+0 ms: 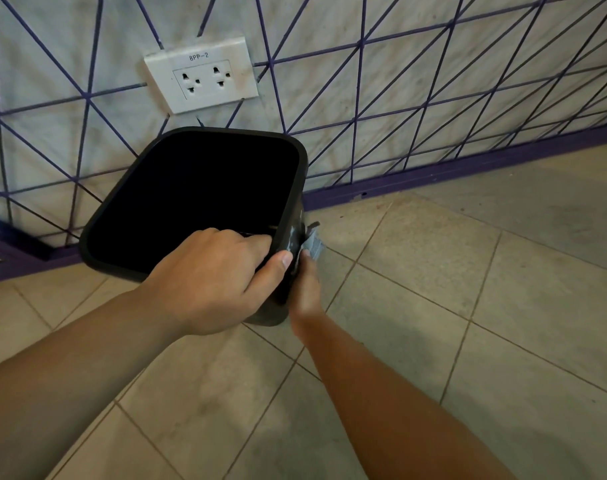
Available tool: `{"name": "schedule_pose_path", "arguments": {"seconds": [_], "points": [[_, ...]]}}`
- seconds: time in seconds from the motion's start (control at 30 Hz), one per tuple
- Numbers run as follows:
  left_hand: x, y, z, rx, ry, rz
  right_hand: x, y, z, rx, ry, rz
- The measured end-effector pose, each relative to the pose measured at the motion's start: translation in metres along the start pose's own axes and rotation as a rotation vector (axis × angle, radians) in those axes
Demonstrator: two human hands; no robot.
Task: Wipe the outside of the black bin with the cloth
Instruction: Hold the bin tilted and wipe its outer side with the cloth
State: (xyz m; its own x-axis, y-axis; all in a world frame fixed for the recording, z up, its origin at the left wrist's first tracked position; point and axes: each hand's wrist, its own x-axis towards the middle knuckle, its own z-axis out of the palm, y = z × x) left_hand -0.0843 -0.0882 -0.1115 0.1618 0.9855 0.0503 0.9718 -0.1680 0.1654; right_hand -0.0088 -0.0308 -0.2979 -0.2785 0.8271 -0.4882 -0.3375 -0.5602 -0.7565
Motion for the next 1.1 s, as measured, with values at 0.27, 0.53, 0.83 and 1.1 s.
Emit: {"name": "schedule_pose_path", "arguments": {"seconds": [0.27, 0.53, 0.83, 1.1], "points": [[-0.001, 0.002, -0.001, -0.016, -0.003, -0.011, -0.018, 0.007, -0.010, -0.116, -0.097, -0.074], [-0.001, 0.001, 0.000, -0.021, 0.001, -0.002, -0.012, -0.008, -0.003, -0.142, -0.055, -0.057], [-0.002, -0.001, 0.001, -0.038, 0.010, 0.016, -0.016, -0.013, -0.008, -0.153, -0.085, -0.015], [-0.001, -0.001, 0.002, -0.027, 0.016, 0.018, -0.020, -0.005, -0.009, -0.185, -0.105, -0.100]]}}
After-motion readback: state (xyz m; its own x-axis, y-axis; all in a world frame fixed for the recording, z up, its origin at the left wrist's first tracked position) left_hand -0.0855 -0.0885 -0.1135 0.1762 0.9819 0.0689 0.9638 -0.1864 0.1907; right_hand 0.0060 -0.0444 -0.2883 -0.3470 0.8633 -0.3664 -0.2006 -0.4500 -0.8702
